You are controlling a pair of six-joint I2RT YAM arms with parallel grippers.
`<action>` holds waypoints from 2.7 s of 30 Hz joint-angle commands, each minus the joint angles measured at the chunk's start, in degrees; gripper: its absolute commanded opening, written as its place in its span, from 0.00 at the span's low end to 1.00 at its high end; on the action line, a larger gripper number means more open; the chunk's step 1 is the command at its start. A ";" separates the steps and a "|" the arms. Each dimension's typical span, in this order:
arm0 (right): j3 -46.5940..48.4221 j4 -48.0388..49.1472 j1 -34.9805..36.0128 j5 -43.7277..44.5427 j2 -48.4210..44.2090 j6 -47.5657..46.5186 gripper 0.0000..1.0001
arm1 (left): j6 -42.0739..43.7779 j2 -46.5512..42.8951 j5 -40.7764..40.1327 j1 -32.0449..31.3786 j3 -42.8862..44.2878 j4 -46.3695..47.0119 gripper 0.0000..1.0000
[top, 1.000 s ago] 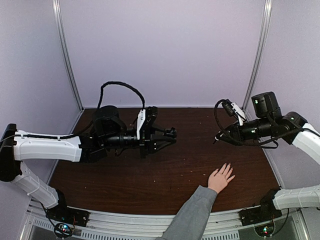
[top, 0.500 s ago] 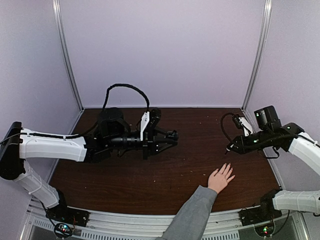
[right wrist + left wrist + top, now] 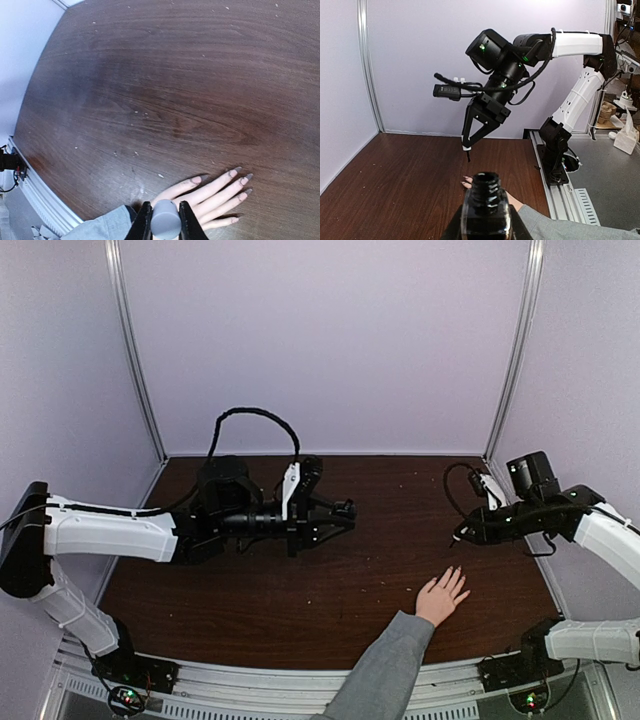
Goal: Paint the nails
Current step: Paint the hand on the nail.
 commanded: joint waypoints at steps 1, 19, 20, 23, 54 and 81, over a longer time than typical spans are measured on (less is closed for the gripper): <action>2.55 6.90 -0.28 -12.06 -2.39 4.20 0.00 | -0.40 1.04 0.79 0.40 0.87 3.42 0.00; 27.12 21.98 14.05 -31.21 6.11 10.82 0.00 | 3.07 -0.18 -1.32 -1.21 2.63 2.44 0.00; 27.98 21.41 15.29 -31.24 6.99 10.25 0.00 | 3.45 -0.28 -1.52 -1.38 2.60 2.57 0.00; 29.74 20.55 18.39 -31.32 9.11 8.76 0.00 | 3.57 -0.52 -2.30 -1.53 2.25 3.96 0.00; 33.63 18.14 24.68 -27.58 17.18 5.33 0.00 | 1.19 -2.15 -4.40 -1.70 -1.67 15.18 0.00; 34.02 18.63 24.74 -27.91 18.76 5.25 0.00 | 0.44 -1.95 -2.84 -1.69 -1.83 16.28 0.00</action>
